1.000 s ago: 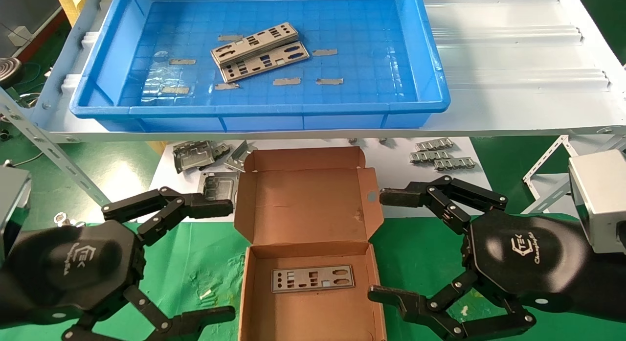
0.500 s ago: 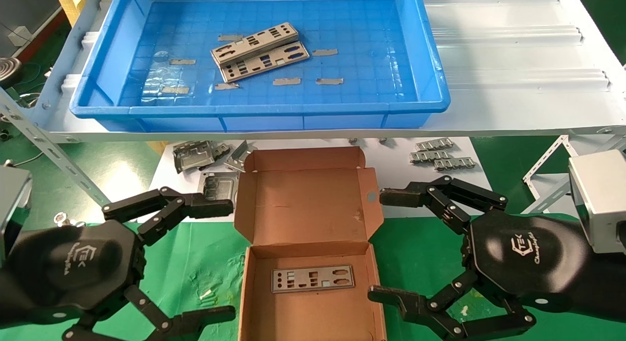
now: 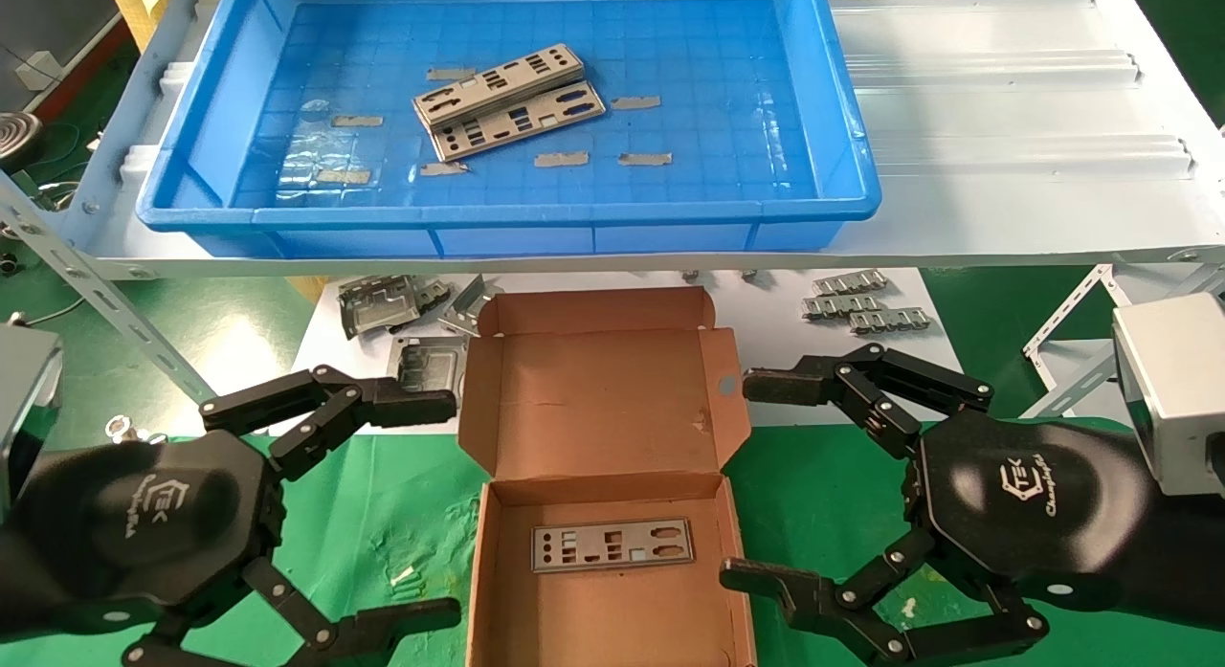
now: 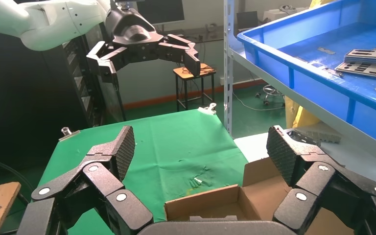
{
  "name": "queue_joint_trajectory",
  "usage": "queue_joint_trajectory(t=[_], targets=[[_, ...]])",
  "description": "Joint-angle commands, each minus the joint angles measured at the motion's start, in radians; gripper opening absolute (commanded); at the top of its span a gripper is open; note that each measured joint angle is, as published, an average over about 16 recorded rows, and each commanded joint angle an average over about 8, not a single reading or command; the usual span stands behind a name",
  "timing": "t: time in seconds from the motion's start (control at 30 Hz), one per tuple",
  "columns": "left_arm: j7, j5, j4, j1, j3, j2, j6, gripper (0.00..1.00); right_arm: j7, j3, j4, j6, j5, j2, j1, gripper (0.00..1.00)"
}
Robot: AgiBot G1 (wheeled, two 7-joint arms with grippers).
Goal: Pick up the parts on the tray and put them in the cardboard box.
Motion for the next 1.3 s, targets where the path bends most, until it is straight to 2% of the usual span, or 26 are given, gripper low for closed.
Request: queue_joint_trajectory(t=[0.03, 1.3], targets=[[0.000, 0.000, 0.000, 0.000, 0.000, 0.000, 0.000, 1.00, 0.000, 0.000, 0.000, 0.000, 0.000, 0.000, 0.000, 1.00], [0.000, 0.000, 0.000, 0.000, 0.000, 0.000, 0.000, 1.00, 0.000, 0.000, 0.000, 0.000, 0.000, 0.000, 0.000, 1.00]])
